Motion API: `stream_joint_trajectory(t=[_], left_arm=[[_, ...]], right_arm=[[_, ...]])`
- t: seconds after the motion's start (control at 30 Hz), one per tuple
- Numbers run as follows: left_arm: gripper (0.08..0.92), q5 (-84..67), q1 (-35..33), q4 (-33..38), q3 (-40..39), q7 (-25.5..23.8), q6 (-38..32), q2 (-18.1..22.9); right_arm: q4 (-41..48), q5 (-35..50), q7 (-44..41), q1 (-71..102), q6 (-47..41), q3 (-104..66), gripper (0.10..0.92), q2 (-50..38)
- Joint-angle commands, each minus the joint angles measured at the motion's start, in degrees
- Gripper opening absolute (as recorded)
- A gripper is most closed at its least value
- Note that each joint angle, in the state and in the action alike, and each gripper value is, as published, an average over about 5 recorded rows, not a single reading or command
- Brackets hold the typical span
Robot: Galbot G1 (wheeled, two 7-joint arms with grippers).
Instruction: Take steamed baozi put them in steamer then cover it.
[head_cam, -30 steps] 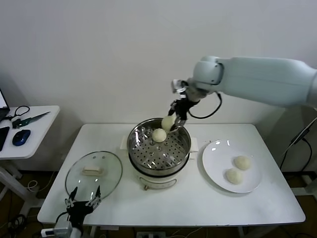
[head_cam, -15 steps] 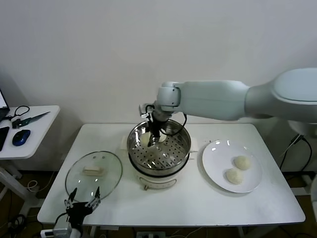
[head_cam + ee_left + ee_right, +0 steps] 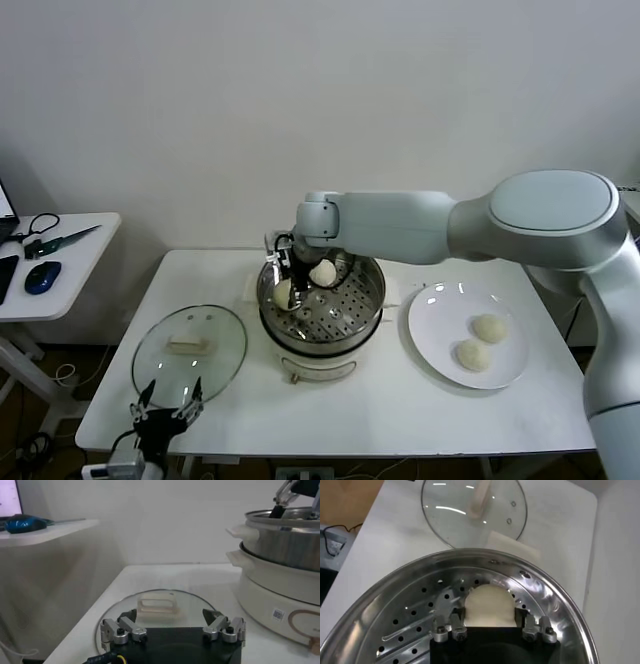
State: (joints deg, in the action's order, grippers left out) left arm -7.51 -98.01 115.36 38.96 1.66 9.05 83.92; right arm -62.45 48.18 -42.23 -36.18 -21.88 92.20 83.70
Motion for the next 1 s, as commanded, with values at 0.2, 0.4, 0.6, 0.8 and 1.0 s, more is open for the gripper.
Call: stream_joint_trajectory(t=[0.2, 0.4, 0.6, 0.8, 1.0], left_arm=[[0.823, 0.08, -0.15, 0.28, -0.13, 0.0, -0.05, 0.17], [0.823, 0.11, -0.08, 0.58, -0.21, -0.05, 0.01, 0.22], [0.823, 0.06, -0.02, 0.69, -0.36, -0.06, -0.01, 0.18], [0.823, 0.01, 0.15, 0.49, -0.51, -0.05, 0.01, 0.39], [0.823, 0.09, 0.32, 0.49, -0.48, -0.08, 0.16, 0.54]], right_arm=[[-8.04, -0.04, -6.4, -9.47, 4.46, 1.7, 0.821, -12.01], [-12.31, -2.21, -15.77, -18.15, 9.6, 8.41, 0.823, -29.12], [-15.67, -13.08, -18.51, -19.49, 12.8, 14.86, 0.823, -45.75], [-19.98, -20.49, -16.17, -12.03, 11.47, 13.27, 0.823, -55.16], [-18.82, -26.56, -13.79, -0.33, 9.37, 4.19, 0.823, -56.37]])
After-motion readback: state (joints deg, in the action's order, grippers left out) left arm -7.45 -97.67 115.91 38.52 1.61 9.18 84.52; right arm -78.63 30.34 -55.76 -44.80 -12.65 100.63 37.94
